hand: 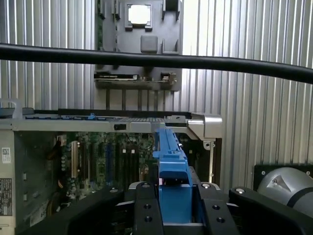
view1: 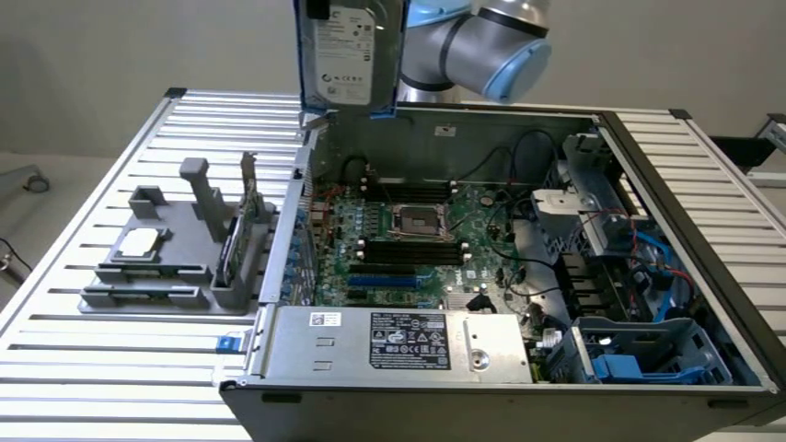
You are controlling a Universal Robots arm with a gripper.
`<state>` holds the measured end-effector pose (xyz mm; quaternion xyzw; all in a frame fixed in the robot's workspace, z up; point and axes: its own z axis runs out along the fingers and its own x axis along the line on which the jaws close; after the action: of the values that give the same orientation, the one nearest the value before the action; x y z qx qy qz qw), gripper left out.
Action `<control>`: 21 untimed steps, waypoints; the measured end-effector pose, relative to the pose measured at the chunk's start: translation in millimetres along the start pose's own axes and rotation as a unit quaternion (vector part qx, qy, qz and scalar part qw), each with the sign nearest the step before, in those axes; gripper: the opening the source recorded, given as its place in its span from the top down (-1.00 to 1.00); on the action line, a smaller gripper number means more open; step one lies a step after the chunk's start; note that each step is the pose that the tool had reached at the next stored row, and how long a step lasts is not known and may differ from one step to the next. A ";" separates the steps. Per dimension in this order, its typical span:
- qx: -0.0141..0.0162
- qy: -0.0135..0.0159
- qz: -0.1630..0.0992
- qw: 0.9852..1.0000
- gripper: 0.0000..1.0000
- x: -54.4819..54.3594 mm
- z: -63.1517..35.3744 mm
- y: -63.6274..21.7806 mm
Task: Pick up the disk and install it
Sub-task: 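Pick up the disk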
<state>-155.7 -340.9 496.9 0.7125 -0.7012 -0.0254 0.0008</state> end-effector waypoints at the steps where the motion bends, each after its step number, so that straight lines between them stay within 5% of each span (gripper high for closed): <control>1: 0.000 -0.001 0.000 1.000 0.35 1.0 -0.3 -4.5; 21: -0.003 -0.007 0.000 1.000 0.35 33.0 -4.2 -79.7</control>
<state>-75.5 -372.6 497.0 0.7124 -0.7010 -0.0320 -0.0020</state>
